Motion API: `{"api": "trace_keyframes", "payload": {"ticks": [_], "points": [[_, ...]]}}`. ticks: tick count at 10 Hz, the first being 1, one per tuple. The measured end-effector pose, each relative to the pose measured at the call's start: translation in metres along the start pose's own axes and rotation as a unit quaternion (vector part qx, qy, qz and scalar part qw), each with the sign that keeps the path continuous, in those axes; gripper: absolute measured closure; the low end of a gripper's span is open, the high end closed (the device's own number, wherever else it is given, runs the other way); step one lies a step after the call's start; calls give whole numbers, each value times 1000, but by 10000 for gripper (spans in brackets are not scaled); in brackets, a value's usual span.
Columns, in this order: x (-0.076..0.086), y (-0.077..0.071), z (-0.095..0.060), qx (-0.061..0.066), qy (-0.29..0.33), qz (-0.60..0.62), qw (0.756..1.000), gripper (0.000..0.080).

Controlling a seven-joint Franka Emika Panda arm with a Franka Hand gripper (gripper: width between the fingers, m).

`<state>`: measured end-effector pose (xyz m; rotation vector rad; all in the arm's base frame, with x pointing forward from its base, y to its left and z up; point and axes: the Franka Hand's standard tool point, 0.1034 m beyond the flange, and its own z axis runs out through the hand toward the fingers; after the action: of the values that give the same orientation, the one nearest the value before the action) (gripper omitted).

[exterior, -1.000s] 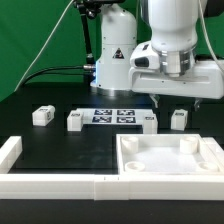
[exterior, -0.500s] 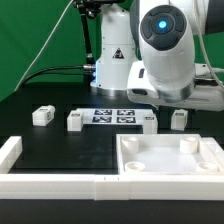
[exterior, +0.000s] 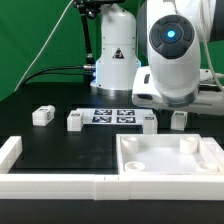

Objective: Assemble one leg

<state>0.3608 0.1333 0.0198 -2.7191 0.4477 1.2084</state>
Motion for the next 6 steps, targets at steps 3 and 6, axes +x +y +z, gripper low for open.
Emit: {"api": "trace_keyframes", "payload": {"ticks": [3,6], "points": [[0,0,0,0,0,0,1000,239],[0,0,0,0,0,0,1000,515]]}}
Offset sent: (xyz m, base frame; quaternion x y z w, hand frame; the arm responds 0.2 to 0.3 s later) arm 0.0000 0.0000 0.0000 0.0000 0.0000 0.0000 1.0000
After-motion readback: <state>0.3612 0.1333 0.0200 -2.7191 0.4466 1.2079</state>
